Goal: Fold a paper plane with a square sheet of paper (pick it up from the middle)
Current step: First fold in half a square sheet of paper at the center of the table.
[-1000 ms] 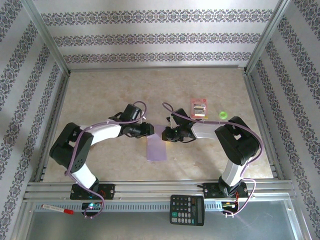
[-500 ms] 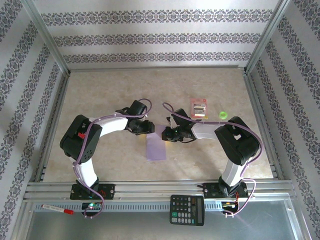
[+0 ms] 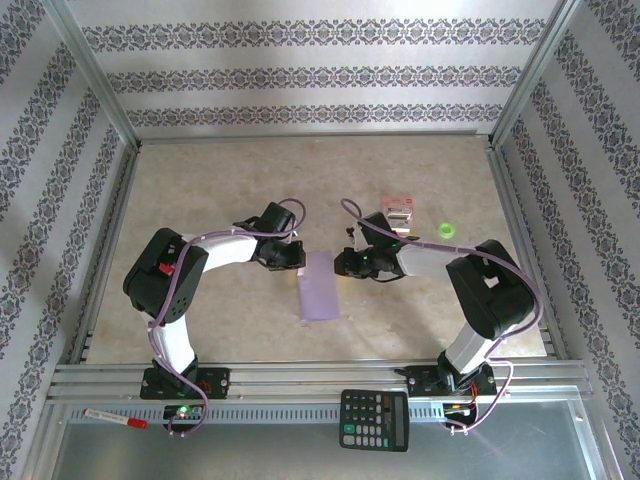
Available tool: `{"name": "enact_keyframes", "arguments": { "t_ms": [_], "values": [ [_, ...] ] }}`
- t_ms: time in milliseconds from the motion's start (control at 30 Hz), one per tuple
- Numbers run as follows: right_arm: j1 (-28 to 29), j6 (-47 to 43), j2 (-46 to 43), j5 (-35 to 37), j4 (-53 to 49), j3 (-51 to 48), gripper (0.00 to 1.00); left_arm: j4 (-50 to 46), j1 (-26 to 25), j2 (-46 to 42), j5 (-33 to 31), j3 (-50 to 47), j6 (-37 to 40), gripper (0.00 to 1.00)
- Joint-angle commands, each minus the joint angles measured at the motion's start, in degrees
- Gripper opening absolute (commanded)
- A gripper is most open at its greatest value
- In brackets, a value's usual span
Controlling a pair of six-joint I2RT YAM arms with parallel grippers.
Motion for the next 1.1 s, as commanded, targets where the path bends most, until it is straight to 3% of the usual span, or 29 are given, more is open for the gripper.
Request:
{"name": "enact_keyframes", "arguments": {
  "t_ms": [0,333,1067],
  "values": [
    [-1.34,-2.11,-3.41,-0.38,-2.09,-0.78,0.18,3.97,0.62,-1.03,3.78,-2.11,-1.22,0.1],
    [0.28,-0.83,-2.29,-0.52,-1.46,0.89,0.18,3.16,0.62,-0.22,2.99,-2.54,-0.34,0.09],
    [2.25,-2.57,11.26,0.4,-1.74,8.91,0.15,1.45,0.67,0.4,2.29,-2.19,1.51,0.06]
  ]
}}
